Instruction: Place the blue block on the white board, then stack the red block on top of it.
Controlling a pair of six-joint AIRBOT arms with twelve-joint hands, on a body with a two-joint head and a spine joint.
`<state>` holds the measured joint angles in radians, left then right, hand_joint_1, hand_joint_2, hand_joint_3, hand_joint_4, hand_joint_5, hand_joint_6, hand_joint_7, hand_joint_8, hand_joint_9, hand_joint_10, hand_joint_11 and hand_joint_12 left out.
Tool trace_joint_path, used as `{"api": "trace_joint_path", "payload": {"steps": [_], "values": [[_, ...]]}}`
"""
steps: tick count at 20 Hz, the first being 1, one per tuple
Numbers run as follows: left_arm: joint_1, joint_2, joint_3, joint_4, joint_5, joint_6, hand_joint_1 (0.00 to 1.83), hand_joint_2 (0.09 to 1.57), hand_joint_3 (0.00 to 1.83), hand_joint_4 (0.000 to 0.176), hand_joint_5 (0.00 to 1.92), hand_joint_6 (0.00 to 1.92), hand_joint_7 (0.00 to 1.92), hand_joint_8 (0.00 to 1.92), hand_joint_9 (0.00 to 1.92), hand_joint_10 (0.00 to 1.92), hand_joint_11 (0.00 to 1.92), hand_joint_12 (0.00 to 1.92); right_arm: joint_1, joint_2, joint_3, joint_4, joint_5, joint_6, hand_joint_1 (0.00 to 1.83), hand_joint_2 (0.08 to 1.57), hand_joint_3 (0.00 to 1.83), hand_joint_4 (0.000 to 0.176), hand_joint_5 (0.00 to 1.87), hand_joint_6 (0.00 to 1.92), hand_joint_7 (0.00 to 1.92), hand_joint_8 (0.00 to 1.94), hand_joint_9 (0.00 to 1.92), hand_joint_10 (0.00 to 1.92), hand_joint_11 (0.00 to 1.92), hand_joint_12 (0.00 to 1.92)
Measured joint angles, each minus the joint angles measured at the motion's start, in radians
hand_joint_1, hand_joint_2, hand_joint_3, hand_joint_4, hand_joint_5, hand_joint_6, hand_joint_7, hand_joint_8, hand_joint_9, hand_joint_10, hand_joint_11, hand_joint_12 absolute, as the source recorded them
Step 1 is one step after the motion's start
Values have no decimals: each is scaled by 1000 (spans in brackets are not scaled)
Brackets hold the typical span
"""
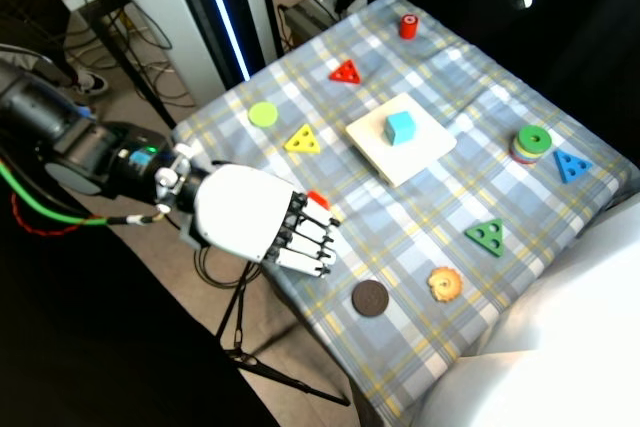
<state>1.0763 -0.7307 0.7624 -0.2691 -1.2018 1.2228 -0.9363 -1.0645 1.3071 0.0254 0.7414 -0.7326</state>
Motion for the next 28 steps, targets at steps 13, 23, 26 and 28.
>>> {"api": "trace_joint_path", "payload": {"steps": [13, 23, 26, 28], "values": [[25, 0, 5, -18, 3, -2, 740, 875, 0, 169, 52, 2, 62, 6, 45, 7, 13, 35, 373, -104, 121, -577, 41, 378, 1139, 1092, 0, 0, 1028, 896, 859, 7, 761, 10, 247, 1025], [25, -1, 14, -16, 18, -5, 728, 864, 0, 173, 54, 4, 64, 2, 41, 1, 20, 55, 447, -211, 197, -793, 31, 525, 1121, 1103, 0, 0, 1007, 933, 839, 1, 714, 1, 141, 1005], [25, -1, 15, -16, 20, -11, 724, 868, 0, 170, 55, 2, 57, 0, 33, 0, 7, 55, 447, -211, 197, -806, 28, 540, 1127, 1099, 0, 0, 1016, 918, 830, 0, 669, 3, 79, 1064], [25, -1, 14, -16, 20, -13, 725, 873, 2, 163, 66, 6, 65, 3, 39, 3, 15, 63, 447, -211, 197, -815, 24, 550, 1148, 1107, 1, 0, 996, 945, 817, 0, 695, 8, 95, 1213]]}}
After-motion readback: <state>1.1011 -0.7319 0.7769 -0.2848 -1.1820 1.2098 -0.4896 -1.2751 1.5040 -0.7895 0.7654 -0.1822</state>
